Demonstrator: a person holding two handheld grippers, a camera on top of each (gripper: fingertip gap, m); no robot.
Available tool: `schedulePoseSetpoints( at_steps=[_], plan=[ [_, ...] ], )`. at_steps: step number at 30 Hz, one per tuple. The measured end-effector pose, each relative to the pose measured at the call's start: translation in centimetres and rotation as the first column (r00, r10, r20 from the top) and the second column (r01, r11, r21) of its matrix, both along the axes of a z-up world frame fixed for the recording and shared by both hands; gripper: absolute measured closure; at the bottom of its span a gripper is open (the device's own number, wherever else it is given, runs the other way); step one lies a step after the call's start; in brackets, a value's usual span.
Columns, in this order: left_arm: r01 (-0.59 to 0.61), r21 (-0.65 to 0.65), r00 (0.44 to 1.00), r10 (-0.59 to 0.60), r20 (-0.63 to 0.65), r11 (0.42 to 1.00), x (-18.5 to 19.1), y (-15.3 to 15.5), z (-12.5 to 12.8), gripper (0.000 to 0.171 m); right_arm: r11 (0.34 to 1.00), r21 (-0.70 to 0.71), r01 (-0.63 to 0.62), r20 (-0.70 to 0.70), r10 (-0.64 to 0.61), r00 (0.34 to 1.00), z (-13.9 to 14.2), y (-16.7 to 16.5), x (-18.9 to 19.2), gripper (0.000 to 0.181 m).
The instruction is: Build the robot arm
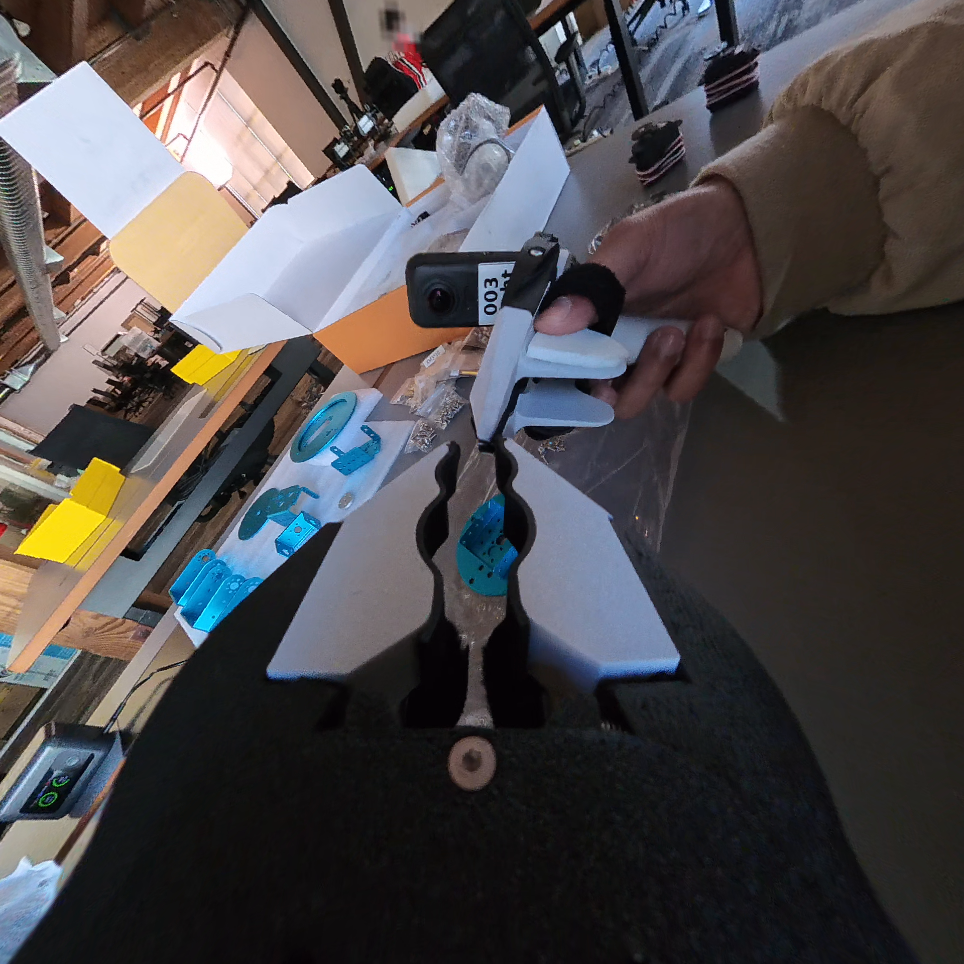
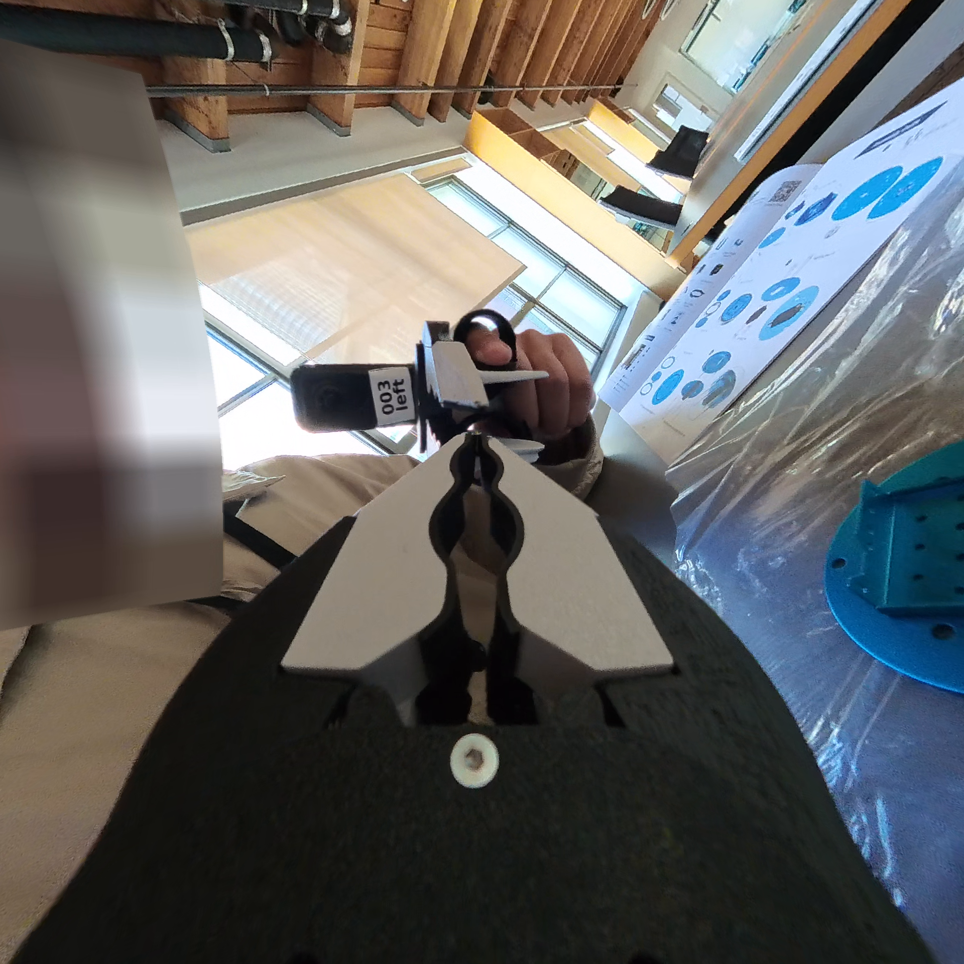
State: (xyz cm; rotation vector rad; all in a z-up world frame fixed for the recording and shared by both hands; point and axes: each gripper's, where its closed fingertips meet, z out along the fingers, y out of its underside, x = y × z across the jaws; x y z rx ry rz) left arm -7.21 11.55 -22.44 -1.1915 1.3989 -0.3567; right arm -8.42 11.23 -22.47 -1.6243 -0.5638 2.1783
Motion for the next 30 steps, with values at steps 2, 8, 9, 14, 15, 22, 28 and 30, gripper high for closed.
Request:
schedulePoseSetpoints(
  at_steps=[2,8,9,14,15,22,28,30],
  plan=[
    [-0.012,0.012,1.0,0.012,0.019,1.0,-0.1,0.0,0.2,0.159,1.0,0.014,0.01,-0.011,-0.01,1.0,0.2,0.0,0.0,0.181],
    [-0.063,0.017,0.995,0.062,0.076,0.998,-0.2,0.4,0.5,0.158,0.989,0.121,0.089,0.005,-0.09,0.996,0.5,0.5,-0.1,0.181],
    [-0.07,0.01,0.994,0.069,0.086,0.998,-0.2,0.5,0.5,0.158,0.985,0.14,0.102,0.013,-0.105,0.994,0.5,0.6,-0.1,0.181],
    [-0.115,0.042,0.985,0.109,0.138,0.992,-0.5,0.8,0.9,0.169,0.975,0.169,0.147,0.015,-0.152,0.988,0.5,1.1,0.3,0.181],
    [-0.126,0.061,0.981,0.115,0.154,0.99,-0.7,0.8,1.2,0.17,0.974,0.176,0.146,0.024,-0.152,0.988,0.3,1.1,0.4,0.181],
    [-0.147,0.103,0.982,0.133,0.136,0.984,-0.6,0.6,0.8,0.163,0.968,0.19,0.163,0.013,-0.168,0.986,0.7,1.0,0.2,0.181],
    [-0.167,0.135,0.977,0.146,0.154,0.977,-0.1,0.4,0.6,0.163,0.971,0.178,0.157,0.007,-0.16,0.987,0.5,0.9,0.0,0.181],
    [-0.158,0.143,0.979,0.136,0.149,0.977,0.1,0.2,0.5,0.164,0.979,0.158,0.126,-0.002,-0.128,0.992,0.5,0.6,-0.1,0.181]
  ],
)
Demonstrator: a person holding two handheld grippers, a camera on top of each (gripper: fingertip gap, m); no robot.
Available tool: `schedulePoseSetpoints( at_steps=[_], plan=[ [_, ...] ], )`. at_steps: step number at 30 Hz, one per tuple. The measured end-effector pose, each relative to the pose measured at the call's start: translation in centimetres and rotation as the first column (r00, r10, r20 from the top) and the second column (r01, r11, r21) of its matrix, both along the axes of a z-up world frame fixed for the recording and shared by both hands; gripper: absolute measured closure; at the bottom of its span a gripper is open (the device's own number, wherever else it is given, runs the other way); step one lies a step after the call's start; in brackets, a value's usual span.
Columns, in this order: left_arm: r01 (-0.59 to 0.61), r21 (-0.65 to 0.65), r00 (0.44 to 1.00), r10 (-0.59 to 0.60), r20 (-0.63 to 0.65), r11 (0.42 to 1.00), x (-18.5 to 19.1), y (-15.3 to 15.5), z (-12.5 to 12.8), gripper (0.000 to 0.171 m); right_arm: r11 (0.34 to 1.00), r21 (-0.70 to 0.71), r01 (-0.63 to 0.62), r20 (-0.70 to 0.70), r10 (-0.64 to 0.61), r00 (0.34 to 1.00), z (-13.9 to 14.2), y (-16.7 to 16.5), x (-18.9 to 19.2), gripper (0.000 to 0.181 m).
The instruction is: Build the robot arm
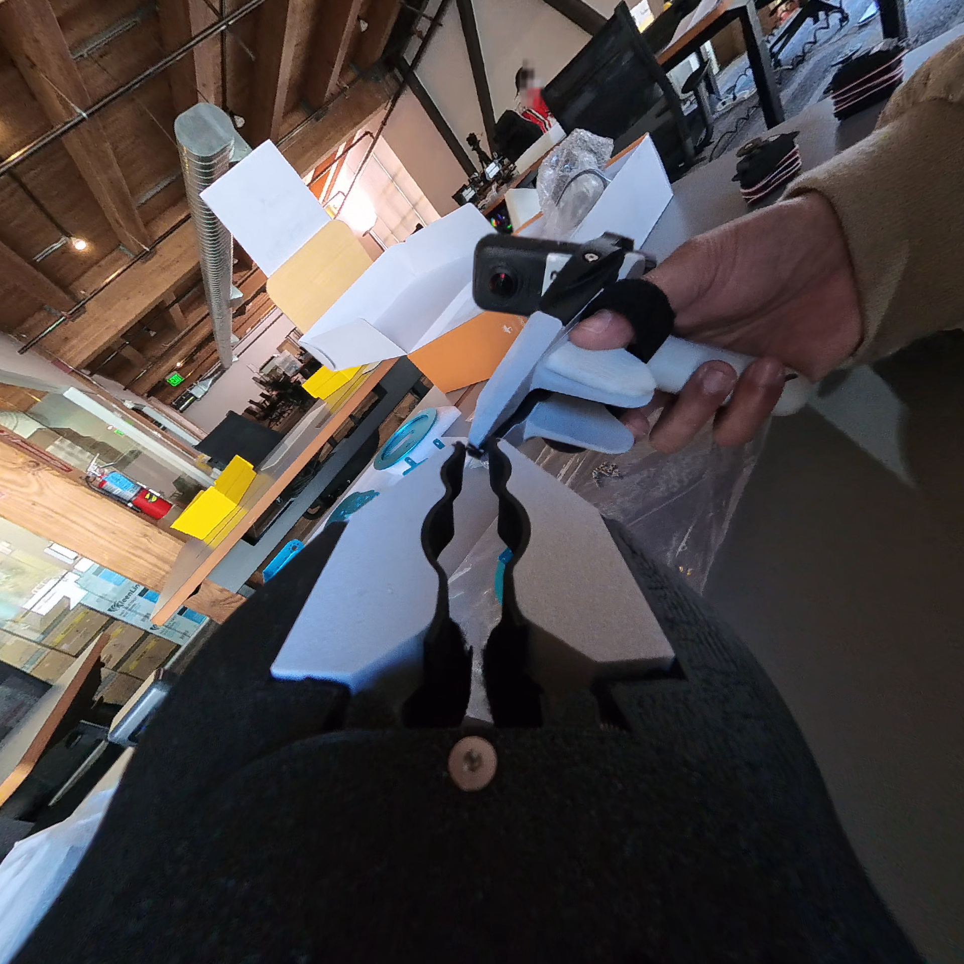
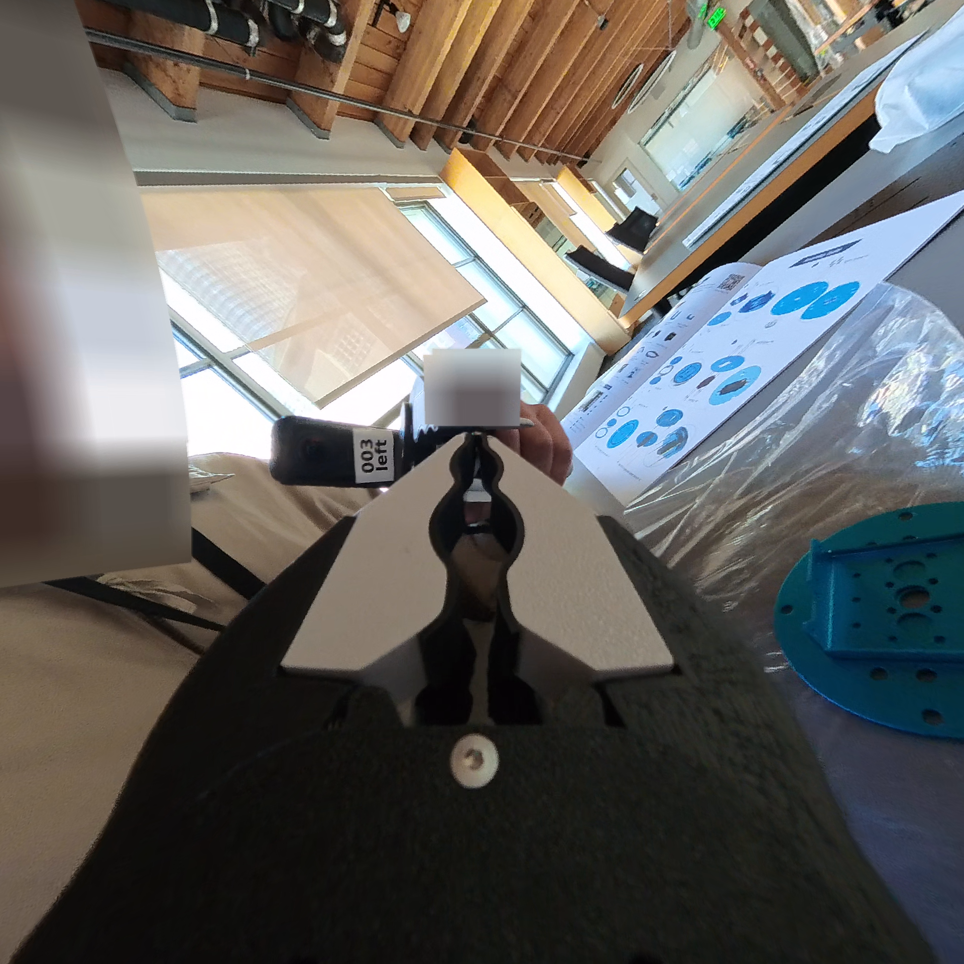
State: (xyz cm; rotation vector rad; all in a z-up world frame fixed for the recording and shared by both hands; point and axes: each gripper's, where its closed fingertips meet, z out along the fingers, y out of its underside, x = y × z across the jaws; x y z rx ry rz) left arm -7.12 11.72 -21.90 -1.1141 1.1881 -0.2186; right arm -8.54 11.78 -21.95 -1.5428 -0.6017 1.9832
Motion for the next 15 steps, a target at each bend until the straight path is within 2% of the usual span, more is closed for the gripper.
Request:
schedulePoseSetpoints(
  at_steps=[5,10,15],
  plan=[
    [0.015,0.019,0.999,-0.015,-0.038,1.0,0.0,-0.2,-0.1,0.166,0.999,-0.032,-0.034,-0.018,0.034,0.999,0.0,-0.2,0.0,0.181],
    [0.09,-0.01,0.993,-0.091,-0.077,0.996,-0.1,-0.7,-0.3,0.166,0.995,-0.05,-0.09,-0.002,0.09,0.996,-0.3,-0.7,-0.1,0.181],
    [0.166,-0.039,0.978,-0.17,-0.121,0.985,-0.1,-1.5,-0.5,0.166,0.976,-0.125,-0.177,-0.017,0.176,0.984,-0.6,-1.5,-0.1,0.178]
  ],
)
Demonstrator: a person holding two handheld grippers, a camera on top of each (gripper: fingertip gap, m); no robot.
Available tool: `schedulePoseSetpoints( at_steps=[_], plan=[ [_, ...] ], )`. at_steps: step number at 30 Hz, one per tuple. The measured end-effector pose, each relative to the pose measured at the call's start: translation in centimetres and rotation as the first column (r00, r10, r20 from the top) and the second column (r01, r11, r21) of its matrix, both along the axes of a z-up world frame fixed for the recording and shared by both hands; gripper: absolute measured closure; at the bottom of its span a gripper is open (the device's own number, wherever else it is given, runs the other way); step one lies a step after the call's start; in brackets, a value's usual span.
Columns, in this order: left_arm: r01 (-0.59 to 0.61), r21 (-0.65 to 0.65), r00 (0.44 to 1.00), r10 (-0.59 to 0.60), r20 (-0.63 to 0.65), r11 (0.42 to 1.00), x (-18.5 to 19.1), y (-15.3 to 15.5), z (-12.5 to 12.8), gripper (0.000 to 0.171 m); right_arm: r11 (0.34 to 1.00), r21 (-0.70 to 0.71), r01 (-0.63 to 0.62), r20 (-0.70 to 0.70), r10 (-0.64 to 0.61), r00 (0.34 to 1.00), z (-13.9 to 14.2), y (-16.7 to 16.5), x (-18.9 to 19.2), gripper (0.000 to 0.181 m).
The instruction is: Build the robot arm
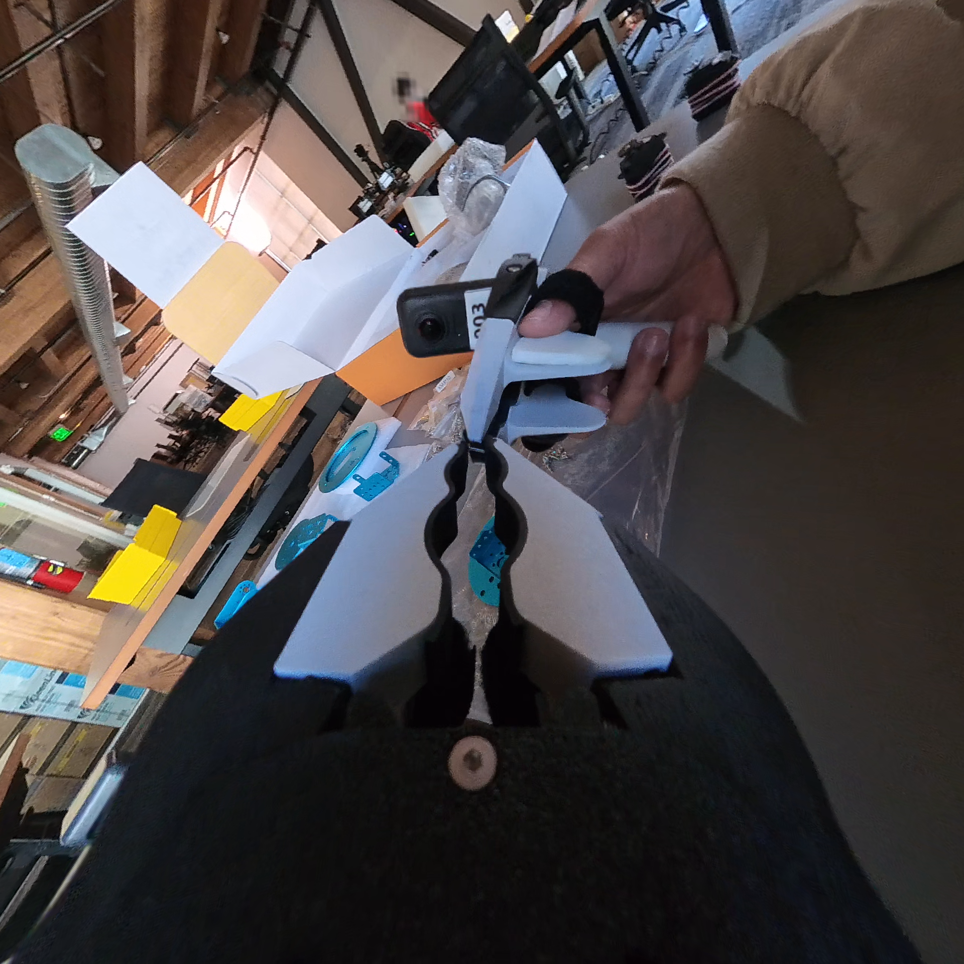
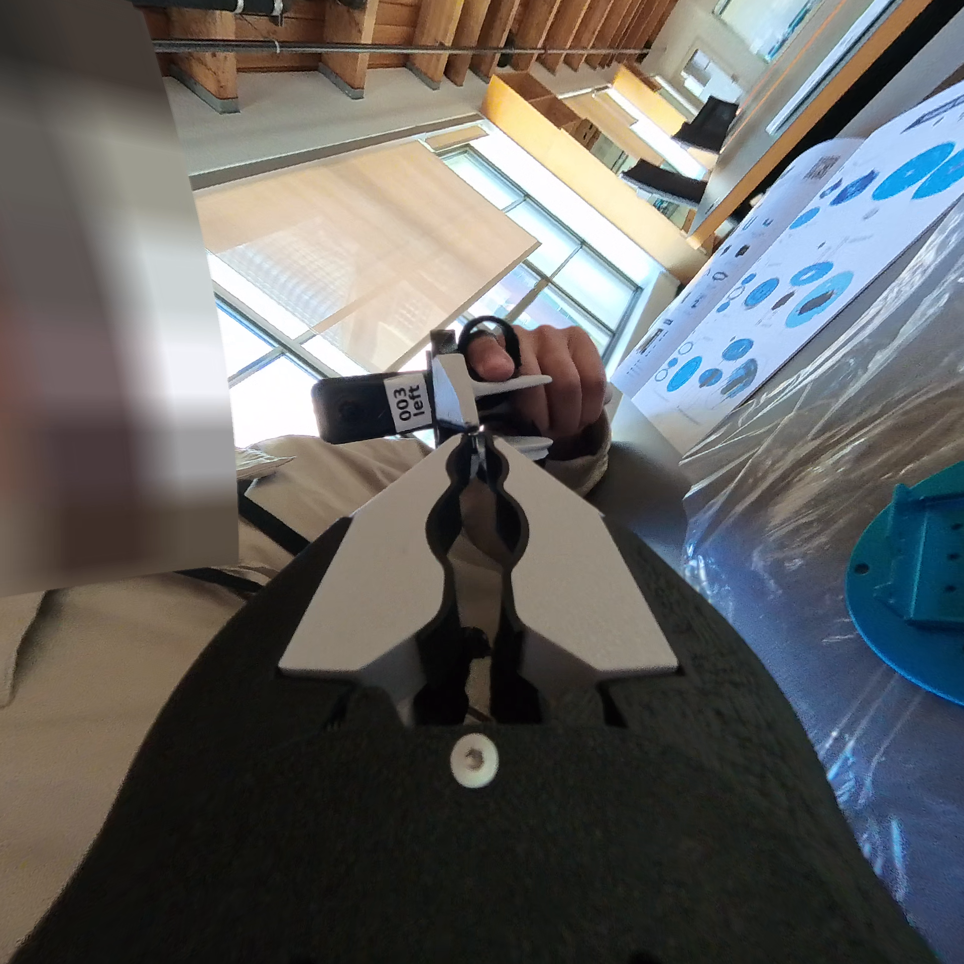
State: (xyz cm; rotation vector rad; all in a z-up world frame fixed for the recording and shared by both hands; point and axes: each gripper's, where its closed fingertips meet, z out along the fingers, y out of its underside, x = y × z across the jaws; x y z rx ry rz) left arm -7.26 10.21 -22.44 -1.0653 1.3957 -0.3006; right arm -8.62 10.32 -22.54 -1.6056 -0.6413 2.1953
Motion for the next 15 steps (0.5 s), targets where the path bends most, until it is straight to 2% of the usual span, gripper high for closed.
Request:
schedulePoseSetpoints(
  at_steps=[5,15],
  plan=[
    [0.052,-0.002,0.997,-0.052,-0.05,0.999,0.0,-0.6,-0.4,0.166,0.999,-0.03,-0.035,0.002,0.035,0.999,-0.1,-0.2,0.2,0.176],
    [0.109,-0.019,0.986,-0.111,-0.124,0.994,0.4,-1.2,-1.1,0.167,0.996,0.051,-0.072,0.091,0.068,0.994,-0.8,-1.1,0.3,0.179]
  ],
)
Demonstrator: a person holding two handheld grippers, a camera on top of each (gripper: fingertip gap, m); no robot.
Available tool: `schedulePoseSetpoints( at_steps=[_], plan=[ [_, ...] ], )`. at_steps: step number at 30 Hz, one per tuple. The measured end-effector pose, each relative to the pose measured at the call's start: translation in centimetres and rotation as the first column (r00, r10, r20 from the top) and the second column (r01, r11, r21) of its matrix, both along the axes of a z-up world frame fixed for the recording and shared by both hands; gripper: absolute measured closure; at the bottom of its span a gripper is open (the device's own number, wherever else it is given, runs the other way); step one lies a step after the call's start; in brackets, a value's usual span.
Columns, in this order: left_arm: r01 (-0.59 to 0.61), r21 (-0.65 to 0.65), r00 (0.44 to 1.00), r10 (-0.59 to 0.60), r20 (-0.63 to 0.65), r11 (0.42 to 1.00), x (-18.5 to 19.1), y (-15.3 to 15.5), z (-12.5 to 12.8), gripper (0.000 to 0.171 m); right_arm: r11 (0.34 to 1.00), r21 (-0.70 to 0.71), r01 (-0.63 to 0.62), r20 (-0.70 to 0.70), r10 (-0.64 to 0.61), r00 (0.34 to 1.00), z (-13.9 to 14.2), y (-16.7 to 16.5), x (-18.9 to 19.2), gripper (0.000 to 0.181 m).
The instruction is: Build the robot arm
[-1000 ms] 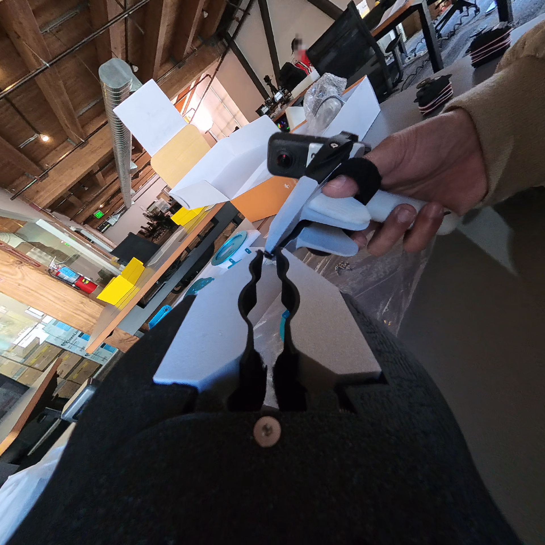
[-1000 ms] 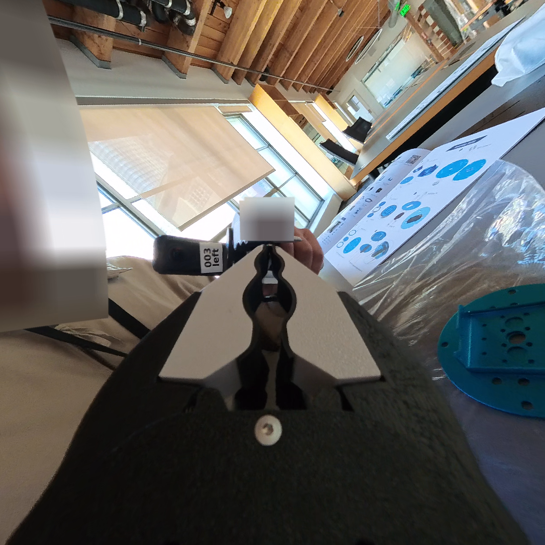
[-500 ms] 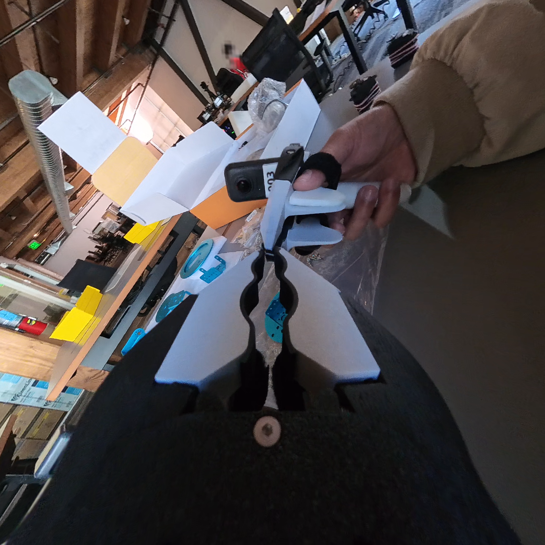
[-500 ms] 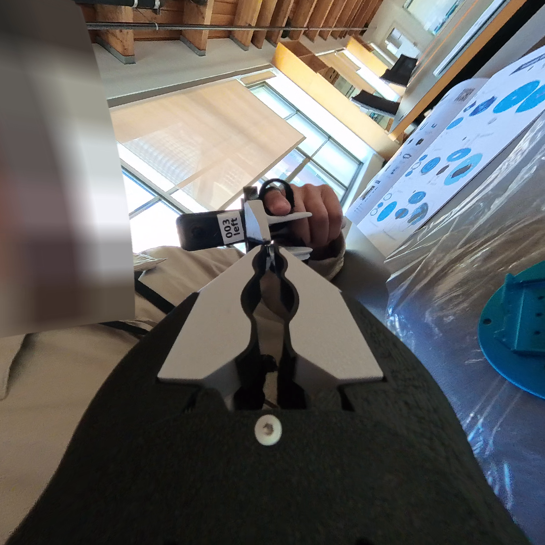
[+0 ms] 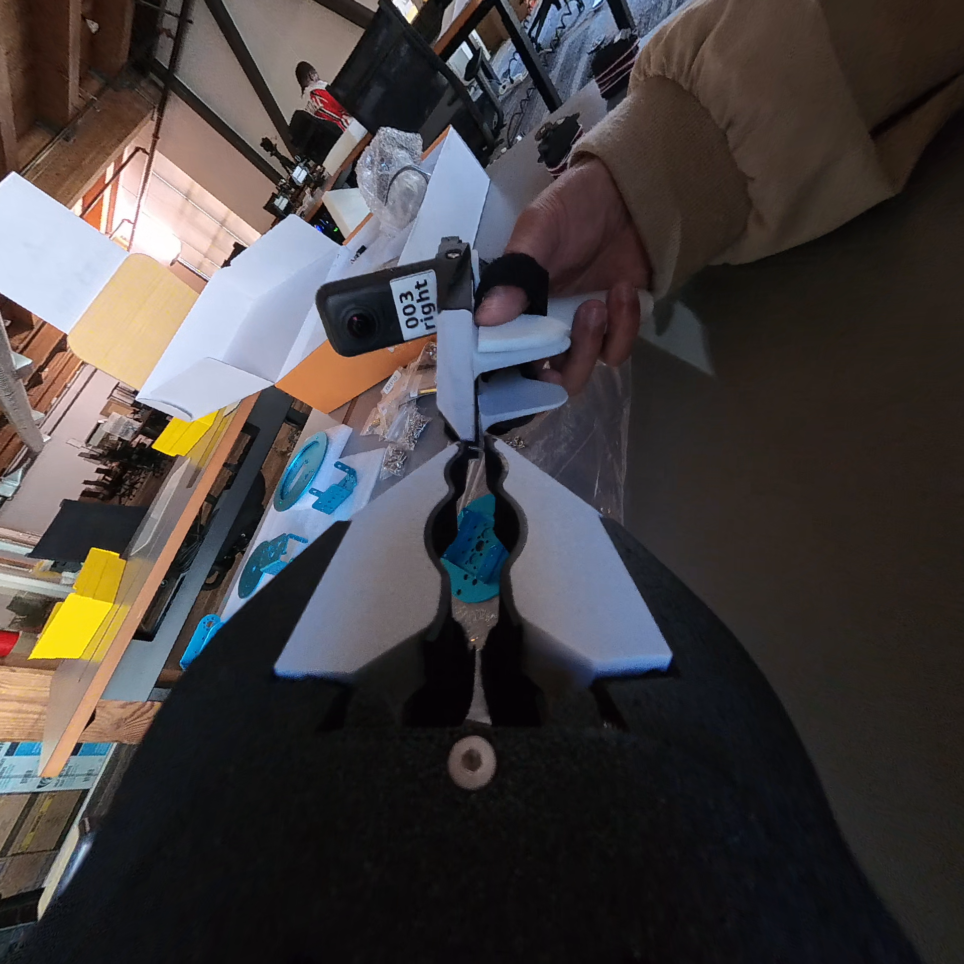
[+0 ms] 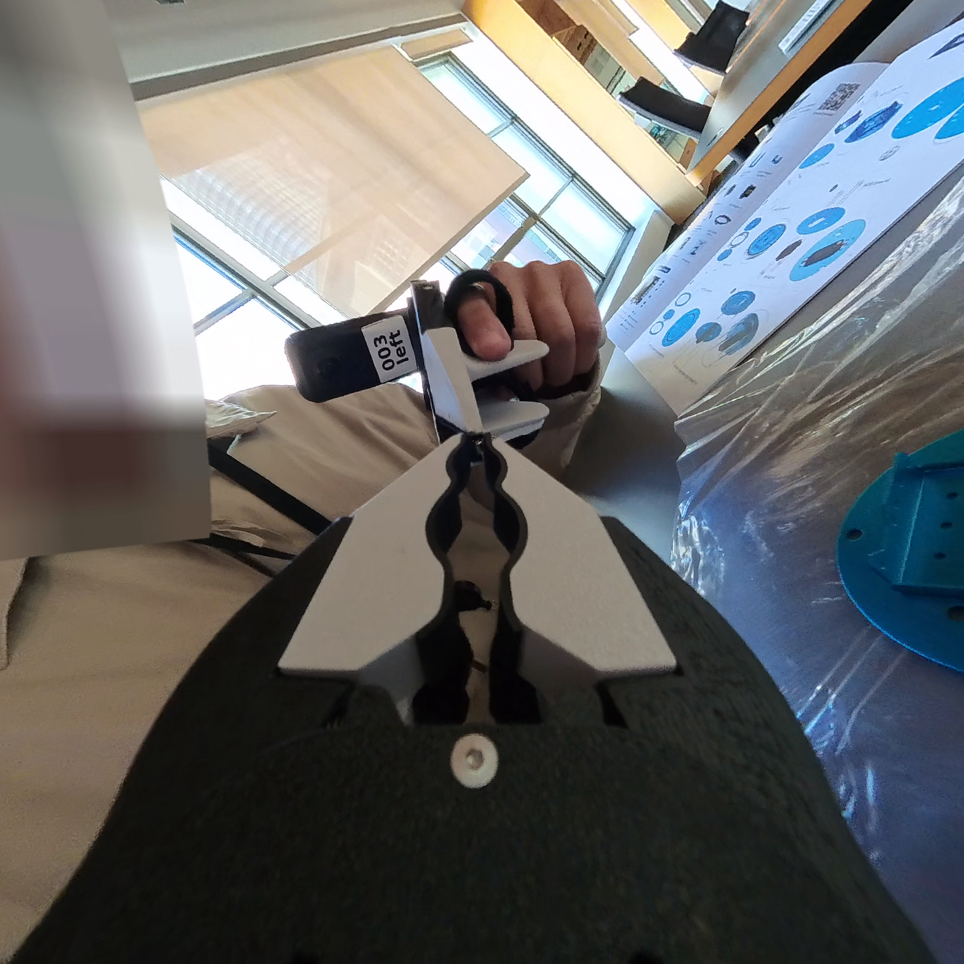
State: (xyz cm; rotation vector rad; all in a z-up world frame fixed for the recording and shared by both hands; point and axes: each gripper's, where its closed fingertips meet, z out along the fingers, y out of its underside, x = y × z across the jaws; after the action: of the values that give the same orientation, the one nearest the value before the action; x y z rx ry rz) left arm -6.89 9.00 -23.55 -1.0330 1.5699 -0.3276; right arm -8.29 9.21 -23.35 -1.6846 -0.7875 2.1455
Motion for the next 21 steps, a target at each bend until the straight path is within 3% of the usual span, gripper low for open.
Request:
schedulePoseSetpoints(
  at_steps=[12,21],
  plan=[
    [-0.024,-0.034,1.0,0.023,-0.019,0.999,0.0,0.5,-0.3,0.166,0.99,0.12,0.073,0.053,-0.079,0.995,-0.4,0.5,0.0,0.181],
    [-0.1,-0.083,0.994,0.104,0.039,0.991,0.0,2.0,-0.1,0.163,0.974,0.161,0.161,0.031,-0.168,0.985,-0.1,1.8,0.5,0.181]
  ],
)
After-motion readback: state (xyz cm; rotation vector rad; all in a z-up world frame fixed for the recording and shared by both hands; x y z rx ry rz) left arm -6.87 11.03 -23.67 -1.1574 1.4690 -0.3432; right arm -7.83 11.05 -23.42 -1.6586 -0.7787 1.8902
